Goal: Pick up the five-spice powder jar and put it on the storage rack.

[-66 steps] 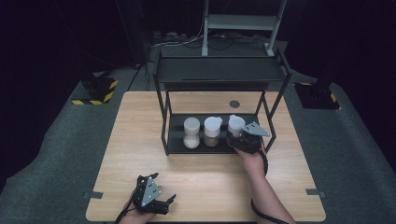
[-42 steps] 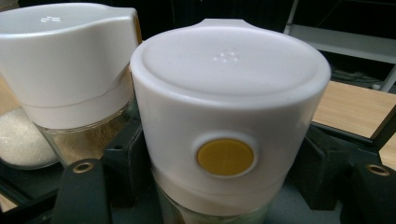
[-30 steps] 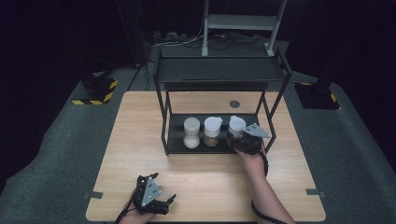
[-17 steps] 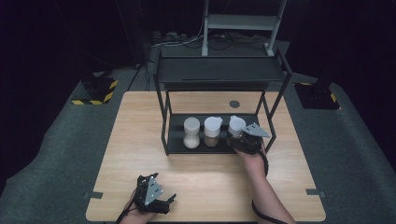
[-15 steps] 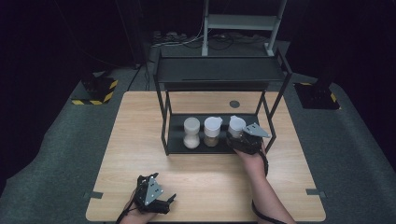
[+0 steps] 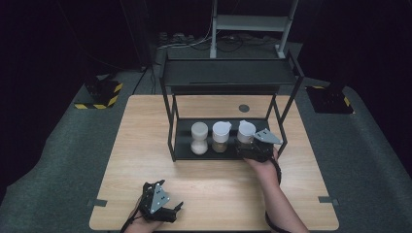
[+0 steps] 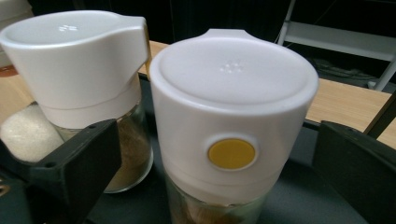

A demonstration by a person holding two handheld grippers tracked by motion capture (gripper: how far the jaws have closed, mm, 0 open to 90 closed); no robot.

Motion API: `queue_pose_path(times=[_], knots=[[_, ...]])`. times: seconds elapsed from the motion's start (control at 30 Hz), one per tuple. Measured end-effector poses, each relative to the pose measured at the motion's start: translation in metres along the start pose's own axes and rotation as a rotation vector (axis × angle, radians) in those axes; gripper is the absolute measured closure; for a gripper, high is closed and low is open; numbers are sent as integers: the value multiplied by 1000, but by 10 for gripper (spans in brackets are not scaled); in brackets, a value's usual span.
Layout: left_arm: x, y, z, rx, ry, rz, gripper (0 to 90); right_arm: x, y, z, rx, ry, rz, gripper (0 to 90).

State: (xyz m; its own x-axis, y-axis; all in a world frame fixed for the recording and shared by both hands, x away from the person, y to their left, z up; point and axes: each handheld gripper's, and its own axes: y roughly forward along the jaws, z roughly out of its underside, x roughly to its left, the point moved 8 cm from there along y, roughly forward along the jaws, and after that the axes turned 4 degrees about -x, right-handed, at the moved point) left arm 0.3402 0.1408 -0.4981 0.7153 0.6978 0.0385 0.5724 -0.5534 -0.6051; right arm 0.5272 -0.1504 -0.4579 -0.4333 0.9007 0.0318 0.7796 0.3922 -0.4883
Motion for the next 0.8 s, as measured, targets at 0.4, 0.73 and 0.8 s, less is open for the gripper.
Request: queue_pose_path(times=[0.4, 0.73, 0.8], knots=[[0, 0, 0, 3, 7, 2, 16, 4, -13, -1, -14, -4, 1, 0], [-1, 1, 0, 9, 10, 2, 16, 3, -27, -3, -26, -14, 6, 0], [-1, 1, 0, 9, 10, 2, 16, 3, -32, -3, -28, -14, 8, 0]])
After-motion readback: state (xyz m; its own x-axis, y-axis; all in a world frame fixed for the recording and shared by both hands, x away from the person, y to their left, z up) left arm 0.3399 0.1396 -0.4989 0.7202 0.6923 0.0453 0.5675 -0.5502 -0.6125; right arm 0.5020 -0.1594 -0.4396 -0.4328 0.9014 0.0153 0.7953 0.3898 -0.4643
